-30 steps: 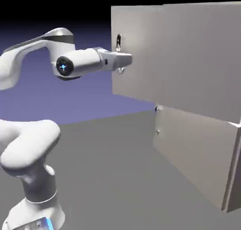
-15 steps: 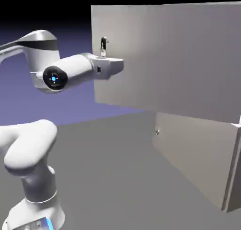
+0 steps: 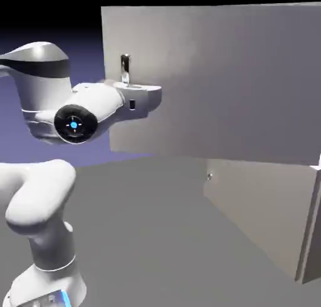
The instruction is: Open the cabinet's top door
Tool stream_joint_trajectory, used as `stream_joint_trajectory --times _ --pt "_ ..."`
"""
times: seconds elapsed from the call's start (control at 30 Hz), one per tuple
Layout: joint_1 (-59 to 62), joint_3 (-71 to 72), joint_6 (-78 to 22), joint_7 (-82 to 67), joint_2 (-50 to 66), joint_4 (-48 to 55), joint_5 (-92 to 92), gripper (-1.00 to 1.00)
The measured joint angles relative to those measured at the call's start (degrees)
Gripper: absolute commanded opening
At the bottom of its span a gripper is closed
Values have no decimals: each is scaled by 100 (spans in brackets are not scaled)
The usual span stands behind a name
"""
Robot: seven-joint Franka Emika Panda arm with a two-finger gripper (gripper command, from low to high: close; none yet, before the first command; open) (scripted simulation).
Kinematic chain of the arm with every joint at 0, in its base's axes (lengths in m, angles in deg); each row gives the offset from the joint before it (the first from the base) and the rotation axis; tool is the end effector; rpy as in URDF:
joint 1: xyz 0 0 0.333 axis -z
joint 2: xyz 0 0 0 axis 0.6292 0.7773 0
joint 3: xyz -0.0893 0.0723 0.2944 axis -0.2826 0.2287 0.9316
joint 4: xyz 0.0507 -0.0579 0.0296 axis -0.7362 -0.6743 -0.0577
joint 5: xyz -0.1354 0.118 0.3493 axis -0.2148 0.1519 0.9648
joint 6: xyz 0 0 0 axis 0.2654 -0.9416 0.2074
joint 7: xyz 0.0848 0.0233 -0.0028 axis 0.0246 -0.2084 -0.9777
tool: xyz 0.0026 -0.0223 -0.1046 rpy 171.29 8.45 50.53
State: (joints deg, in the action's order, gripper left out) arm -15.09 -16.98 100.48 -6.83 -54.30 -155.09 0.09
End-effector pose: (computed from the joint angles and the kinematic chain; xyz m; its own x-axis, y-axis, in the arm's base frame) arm 0.1565 -0.1020 0.5786 0.6055 -0.3654 0.7070 0.6054 -0.3652 -0.7072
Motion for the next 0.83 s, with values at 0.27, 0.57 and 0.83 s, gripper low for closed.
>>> stream_joint_trajectory --times 0.27,0.57,0.83 --pt "-960 -1661 -1251 -375 1101 1264 -1287 -100" --pt "-2754 -3388 -2607 -584 2009 3099 -2191 -100" --pt "-4415 -4607 -3514 -471 2202 4600 -2611 -100"
